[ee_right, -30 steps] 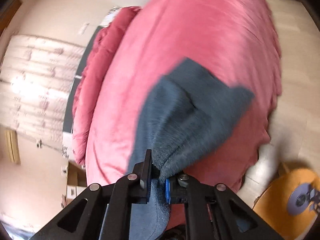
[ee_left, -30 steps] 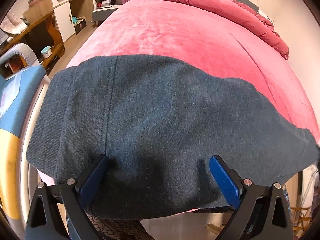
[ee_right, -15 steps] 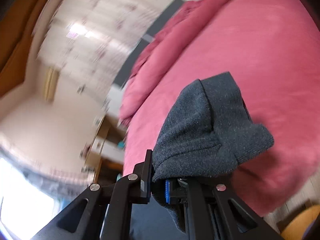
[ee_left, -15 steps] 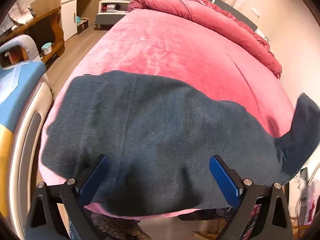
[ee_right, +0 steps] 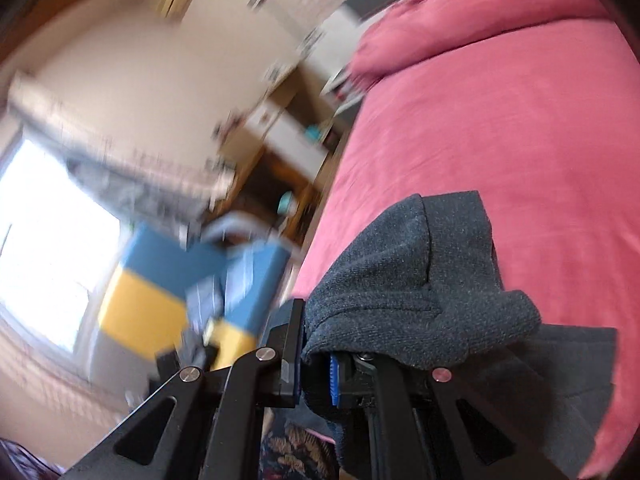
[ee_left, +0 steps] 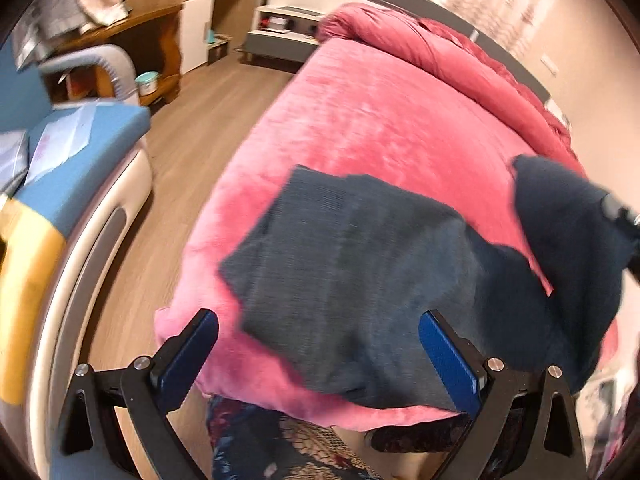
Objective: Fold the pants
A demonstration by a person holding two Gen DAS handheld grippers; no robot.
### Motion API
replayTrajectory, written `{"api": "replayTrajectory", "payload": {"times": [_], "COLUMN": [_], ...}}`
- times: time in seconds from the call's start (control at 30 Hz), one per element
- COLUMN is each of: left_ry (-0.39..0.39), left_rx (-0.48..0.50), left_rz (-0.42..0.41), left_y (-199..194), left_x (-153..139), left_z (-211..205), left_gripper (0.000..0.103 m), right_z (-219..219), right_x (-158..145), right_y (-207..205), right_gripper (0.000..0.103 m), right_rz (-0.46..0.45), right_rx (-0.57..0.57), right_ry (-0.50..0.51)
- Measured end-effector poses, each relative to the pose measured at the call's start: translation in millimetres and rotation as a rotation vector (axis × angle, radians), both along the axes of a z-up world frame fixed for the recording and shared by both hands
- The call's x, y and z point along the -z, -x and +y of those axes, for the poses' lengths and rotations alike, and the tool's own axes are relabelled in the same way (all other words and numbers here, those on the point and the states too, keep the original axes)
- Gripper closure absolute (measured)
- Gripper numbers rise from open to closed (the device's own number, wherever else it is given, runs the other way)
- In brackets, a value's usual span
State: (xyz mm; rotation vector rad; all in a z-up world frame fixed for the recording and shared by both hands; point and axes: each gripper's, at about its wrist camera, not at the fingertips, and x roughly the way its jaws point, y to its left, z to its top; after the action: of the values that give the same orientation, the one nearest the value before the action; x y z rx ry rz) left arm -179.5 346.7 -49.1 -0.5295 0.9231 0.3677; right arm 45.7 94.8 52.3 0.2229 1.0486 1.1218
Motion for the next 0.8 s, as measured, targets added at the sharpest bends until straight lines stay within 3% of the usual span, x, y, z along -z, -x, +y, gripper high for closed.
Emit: {"api": "replayTrajectory", "payload": {"times": [0.17,0.27,0.3,0.33,0.4,0.53,0.67,0.8], "left_ry": [0.031,0.046,0.048,0.041,0.028,0.025,-0.079,-0.143], "left_rx": [-0.072,-0.084,-0.074,-0.059,-0.018,0.129,0.278,0.317], "left_rz": [-0.015,-0.031,-0.036,-0.036,-0.047,-0.097,-0.066,-0.020], "left_y": [17,22,21,21,19,7,-5,-11], "left_x": [-2,-5,-6,-7,-12,-28,-31,-26], "left_z": [27,35,35,35,31,2,-33,-53], "left_gripper": [0.002,0.002,0.002,0.002,0.002,0.002,0.001,0.001], "right_z": [101,139,142,141,129,86,41,19], "right_x": [26,63,75,84,94,91,86,121], "right_y": [58,93,97,97,88,71,46,10], "right_gripper": [0.094,0.080,0.065,0.059,0.057,0.049,0.045,0.041], "right_rz": [-0.131,-0.112,-0.072,-0.032,0.055,0.215,0.330,0.507], "right_rx": [-0.230,-0.397,-0.412,-0.405,-0.373,-0.305,-0.199,-0.024], "right_ry": [0.167,0.244,0.252,0.250,0.205,0.077,-0.025,-0.046]}}
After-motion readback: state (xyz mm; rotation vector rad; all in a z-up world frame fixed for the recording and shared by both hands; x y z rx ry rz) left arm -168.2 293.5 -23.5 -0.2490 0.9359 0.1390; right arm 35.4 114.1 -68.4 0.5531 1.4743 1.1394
